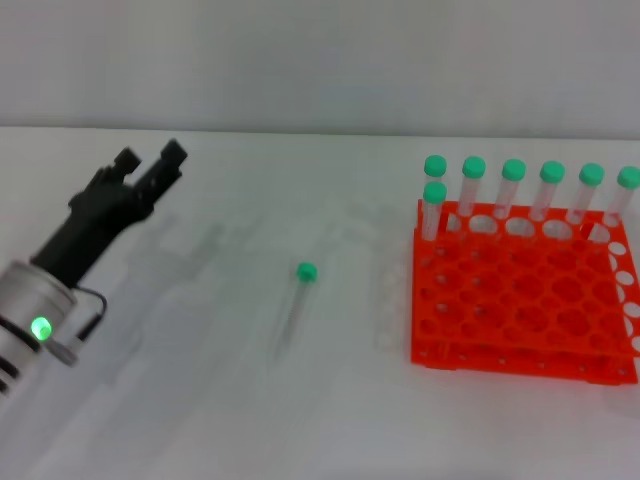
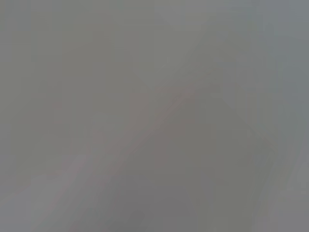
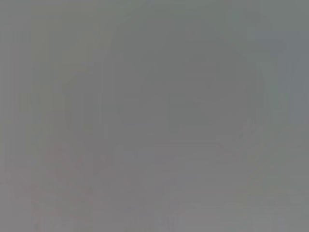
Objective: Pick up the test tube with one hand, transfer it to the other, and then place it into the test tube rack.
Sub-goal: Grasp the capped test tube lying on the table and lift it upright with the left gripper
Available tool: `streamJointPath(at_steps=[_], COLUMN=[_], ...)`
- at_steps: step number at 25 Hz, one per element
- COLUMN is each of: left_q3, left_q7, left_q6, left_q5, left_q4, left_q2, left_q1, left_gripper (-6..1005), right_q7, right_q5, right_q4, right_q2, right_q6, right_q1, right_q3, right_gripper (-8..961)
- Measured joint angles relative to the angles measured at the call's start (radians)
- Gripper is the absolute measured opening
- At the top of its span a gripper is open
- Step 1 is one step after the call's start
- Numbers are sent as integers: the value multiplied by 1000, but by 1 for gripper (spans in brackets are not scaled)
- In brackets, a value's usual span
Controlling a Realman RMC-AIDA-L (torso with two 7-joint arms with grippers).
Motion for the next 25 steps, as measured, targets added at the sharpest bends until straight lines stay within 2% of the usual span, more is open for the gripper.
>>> streamJointPath(at_steps=[2,5,9,12,14,15,18,20,21,25], left_q3=[0,11,146,173,173,173,174,174,174,175], left_q7=[-197,-456,-709,-823,-902,-902,-989,-1032,-1071,-1169], left_q6=[4,33,91,113,121,121,127,130,126,120], left_q5=[95,247,325,429,579,579,765,877,977,1147], left_q4=[-102,-268,-463,-564,-610,-610,-621,-627,-629,-627], left_q2=[23,45,52,56,76,76,97,99,99,89], left_q1=[-59,-163,-272,-341,-414,-414,-504,-564,-618,-709], left_gripper=[875,874,872,870,869,869,867,866,866,864], right_q7=[0,0,0,0,0,0,0,0,0,0], right_q5=[0,0,0,0,0,0,0,0,0,0], right_q4=[-2,-7,-10,-11,-12,-12,-12,-12,-12,-12], right_q2=[0,0,0,0,0,0,0,0,0,1], right_q6=[4,10,11,11,14,16,18,19,19,19], right_q1=[0,-2,-11,-14,-14,-15,-15,-15,-14,-14], right_q3=[0,0,0,0,0,0,0,0,0,0], right_gripper=[872,872,873,873,873,873,872,872,872,872])
